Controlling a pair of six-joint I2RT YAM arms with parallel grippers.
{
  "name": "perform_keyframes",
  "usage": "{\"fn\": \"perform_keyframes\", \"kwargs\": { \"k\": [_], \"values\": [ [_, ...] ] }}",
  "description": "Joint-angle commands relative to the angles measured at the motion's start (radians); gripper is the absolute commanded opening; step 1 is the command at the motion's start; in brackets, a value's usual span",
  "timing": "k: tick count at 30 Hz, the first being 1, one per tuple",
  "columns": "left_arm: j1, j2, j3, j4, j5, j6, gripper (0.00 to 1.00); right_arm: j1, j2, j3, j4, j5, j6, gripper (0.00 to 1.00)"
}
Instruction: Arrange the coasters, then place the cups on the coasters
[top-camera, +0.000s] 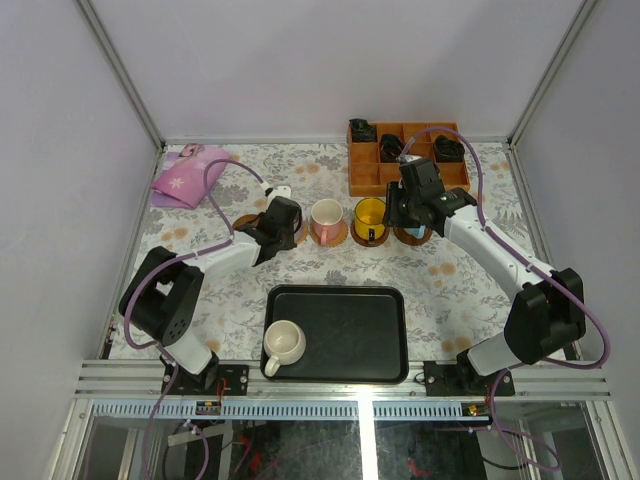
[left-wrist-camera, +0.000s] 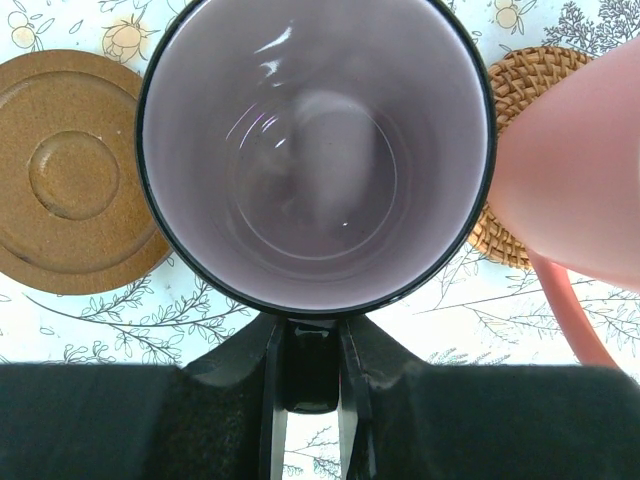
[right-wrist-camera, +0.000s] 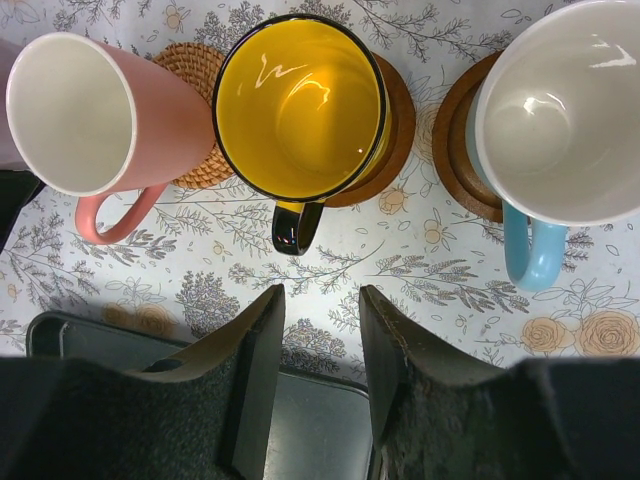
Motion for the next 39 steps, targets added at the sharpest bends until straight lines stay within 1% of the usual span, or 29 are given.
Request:
{"fn": "perform_keyframes", "kwargs": {
  "k": [1, 6, 7, 12, 17, 28, 39],
  "values": [
    [0.007, -0.001, 0.001, 0.102, -0.019, 0.031, 0.00, -0.005, 0.011, 0.041, 0.042, -0.028, 0.006, 0.43],
    [0.007, 0.001, -0.003, 0.102, -0.010, 0.036, 0.01, -0.005, 0.013, 0.041, 0.043, -0.032, 0.005, 0.43],
    [0.007, 0.004, -0.005, 0.100, -0.011, 0.034, 0.03, -0.005, 0.015, 0.042, 0.044, -0.034, 0.004, 0.43],
    [0.007, 0.011, -0.006, 0.091, -0.013, 0.040, 0.22, -0.006, 0.023, 0.044, 0.047, -0.043, 0.002, 0.43],
    [0.007, 0.012, -0.007, 0.086, -0.010, 0.039, 0.31, -0.006, 0.030, 0.048, 0.046, -0.045, -0.002, 0.43],
    [0.007, 0.029, -0.003, 0.091, -0.009, 0.062, 0.35, -0.006, 0.042, 0.054, 0.045, -0.054, 0.000, 0.42],
    [0.008, 0.054, 0.005, 0.103, -0.015, 0.088, 0.36, -0.006, 0.050, 0.051, 0.048, -0.067, 0.006, 0.42]
  ]
}}
